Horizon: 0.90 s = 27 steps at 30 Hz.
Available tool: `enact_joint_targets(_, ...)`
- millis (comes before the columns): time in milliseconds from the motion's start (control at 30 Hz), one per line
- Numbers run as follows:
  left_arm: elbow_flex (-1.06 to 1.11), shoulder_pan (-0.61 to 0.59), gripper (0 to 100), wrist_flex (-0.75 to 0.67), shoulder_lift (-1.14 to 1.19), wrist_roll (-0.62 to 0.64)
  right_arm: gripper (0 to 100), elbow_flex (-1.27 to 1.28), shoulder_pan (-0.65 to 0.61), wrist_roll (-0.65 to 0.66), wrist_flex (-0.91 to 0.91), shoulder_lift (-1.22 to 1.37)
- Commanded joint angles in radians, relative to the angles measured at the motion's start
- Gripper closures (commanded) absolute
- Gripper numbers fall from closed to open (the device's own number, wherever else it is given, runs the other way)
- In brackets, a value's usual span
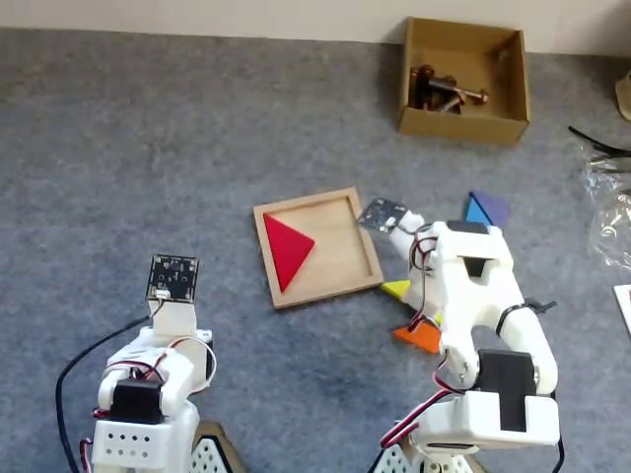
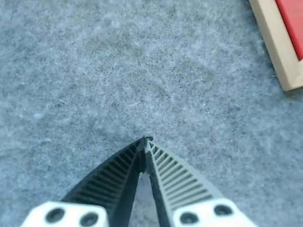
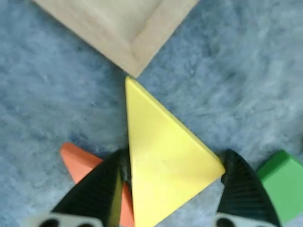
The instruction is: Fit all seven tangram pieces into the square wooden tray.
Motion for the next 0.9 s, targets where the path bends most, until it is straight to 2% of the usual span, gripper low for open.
enact_joint_targets(0, 0.019, 0.016, 99, -0.003, -0.007, 0.006, 80.0, -0.091, -0.002, -0.081, -0.013, -0.048)
enact_joint_targets(367, 0.019, 0.016, 99, -0.003, -0.007, 0.006, 80.0, -0.180, -0.013, -0.316, -0.008, -0.048)
enact_joint_targets(600, 0.019, 0.016, 99, -0.003, -0.007, 0.006, 80.0, -0.188, -0.093, -0.371, -0.007, -0.048)
enact_joint_targets(867, 0.019, 0.016, 99, -0.003, -0.007, 0.006, 80.0, -0.194, -0.137, -0.373, -0.007, -0.050)
